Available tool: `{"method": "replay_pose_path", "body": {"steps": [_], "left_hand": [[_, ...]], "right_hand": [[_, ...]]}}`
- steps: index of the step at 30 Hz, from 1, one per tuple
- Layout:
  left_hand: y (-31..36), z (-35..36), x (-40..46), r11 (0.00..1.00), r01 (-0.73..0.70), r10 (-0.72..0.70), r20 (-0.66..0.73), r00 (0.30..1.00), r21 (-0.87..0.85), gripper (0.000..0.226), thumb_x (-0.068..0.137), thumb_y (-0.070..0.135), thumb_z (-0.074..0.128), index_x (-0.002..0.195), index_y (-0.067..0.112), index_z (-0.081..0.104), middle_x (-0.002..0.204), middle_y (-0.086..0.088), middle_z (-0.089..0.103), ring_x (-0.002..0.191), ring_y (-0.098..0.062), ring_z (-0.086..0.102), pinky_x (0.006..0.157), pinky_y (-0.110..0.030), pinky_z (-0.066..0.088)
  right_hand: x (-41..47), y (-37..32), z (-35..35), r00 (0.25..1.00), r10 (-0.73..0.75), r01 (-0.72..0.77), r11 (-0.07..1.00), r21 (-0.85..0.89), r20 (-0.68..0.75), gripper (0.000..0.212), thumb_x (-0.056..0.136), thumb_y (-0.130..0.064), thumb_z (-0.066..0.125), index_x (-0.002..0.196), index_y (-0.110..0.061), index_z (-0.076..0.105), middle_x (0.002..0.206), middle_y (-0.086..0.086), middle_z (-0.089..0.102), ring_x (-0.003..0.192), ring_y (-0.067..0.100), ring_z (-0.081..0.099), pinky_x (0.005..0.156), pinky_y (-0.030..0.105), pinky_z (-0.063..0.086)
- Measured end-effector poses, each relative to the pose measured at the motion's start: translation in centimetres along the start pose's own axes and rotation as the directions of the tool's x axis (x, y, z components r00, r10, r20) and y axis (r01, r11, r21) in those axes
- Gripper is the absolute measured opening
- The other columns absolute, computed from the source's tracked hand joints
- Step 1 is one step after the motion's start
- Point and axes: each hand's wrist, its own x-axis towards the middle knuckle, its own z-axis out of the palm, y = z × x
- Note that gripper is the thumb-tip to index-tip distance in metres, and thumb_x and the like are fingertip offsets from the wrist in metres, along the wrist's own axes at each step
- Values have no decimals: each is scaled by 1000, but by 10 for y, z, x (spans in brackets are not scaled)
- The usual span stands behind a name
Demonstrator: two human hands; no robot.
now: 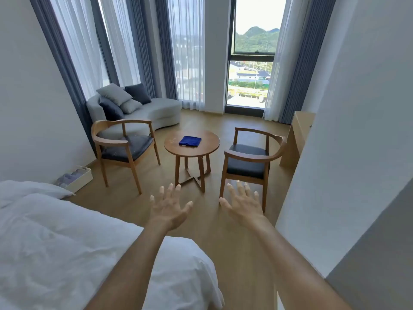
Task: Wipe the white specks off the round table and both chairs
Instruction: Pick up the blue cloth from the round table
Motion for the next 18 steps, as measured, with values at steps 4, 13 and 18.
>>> {"method": "replay_pose_path", "body": {"steps": [4,13,18], "left_hand": [[1,10,60,999,27,-28,18,999,24,74,93,62,28,153,25,4,162,-1,0,148,-25,-5,118,-54,2],[7,11,216,993,116,-116,56,992,1,76,93,61,31,153,27,2,162,0,-2,148,-24,-8,119,-52,0],[16,9,286,987,157,-158,82,984,13,76,92,61,33,153,28,3,162,0,-2,148,-23,-8,118,-51,-1]], "right_hand": [[59,17,7,1000,7,-6,1000,-22,29,64,101,-53,30,155,-25,11,164,8,2,150,29,-2,119,53,5],[227,27,2,996,2,4,997,-72,86,63,101,-54,28,155,-25,12,164,6,2,150,29,-1,119,53,6],[299,33,-3,995,-6,14,997,-75,104,62,102,-54,26,155,-26,12,164,5,1,150,29,-2,119,52,3]]}}
